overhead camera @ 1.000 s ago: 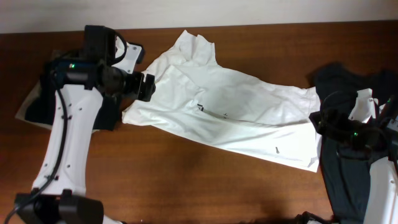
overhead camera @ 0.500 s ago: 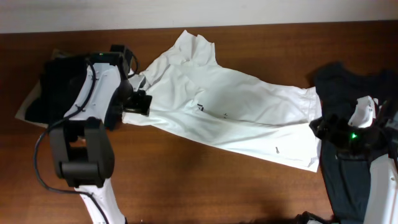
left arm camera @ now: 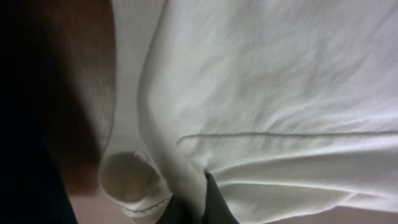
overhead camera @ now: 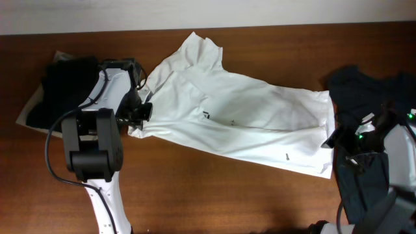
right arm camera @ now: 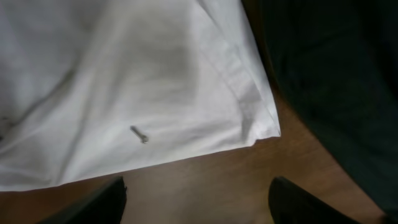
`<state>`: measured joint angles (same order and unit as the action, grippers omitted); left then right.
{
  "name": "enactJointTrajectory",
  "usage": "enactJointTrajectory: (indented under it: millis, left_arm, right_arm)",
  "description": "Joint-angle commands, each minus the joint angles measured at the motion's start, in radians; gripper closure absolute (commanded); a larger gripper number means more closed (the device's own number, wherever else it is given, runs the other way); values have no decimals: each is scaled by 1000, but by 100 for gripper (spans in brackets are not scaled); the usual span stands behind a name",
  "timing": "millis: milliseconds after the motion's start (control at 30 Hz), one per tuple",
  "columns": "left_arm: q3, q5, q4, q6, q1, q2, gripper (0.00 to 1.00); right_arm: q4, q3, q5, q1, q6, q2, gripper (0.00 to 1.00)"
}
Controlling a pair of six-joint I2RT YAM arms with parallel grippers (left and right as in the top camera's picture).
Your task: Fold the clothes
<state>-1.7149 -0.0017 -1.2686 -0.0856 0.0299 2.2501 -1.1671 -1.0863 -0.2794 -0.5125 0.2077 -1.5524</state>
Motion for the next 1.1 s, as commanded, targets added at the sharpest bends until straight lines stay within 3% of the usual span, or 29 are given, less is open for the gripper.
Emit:
enactJointTrajectory:
  millis: [0, 200, 367, 600, 633, 667, 733, 800, 900, 1067]
  left_arm:
    - [-6, -14, -53, 26, -34, 18, 99]
    - [-6, -14, -156, 50, -53, 18, 99]
    - [-6, -14, -230, 64, -53, 6, 100]
    - [8, -14, -251, 72, -51, -215, 99]
    - [23, -14, -252, 71, -51, -253, 100]
    - [34, -14, -251, 71, -51, -274, 100]
    - [58, -15, -251, 71, -51, -296, 99]
    - [92, -14, -246, 71, -51, -298, 99]
    - [143, -14, -236, 75, -51, -298, 99]
    - [193, -14, -245, 83, -51, -319, 100]
  right_arm:
    - [-12, -12, 27, 2, -5, -78, 25]
    - [-5, 9, 82, 2, -19, -97, 25]
    - [183, 146, 15, 2, -16, -97, 25]
    - [313, 239, -1, 2, 8, -97, 28]
    - [329, 254, -1, 2, 11, -97, 35]
    - [339, 262, 3, 2, 14, -97, 52]
    - [354, 261, 9, 2, 37, -97, 73]
    - [349, 256, 19, 2, 60, -96, 84]
    - [280, 244, 51, 2, 64, -96, 96]
    - [182, 230, 137, 1, 90, -82, 96]
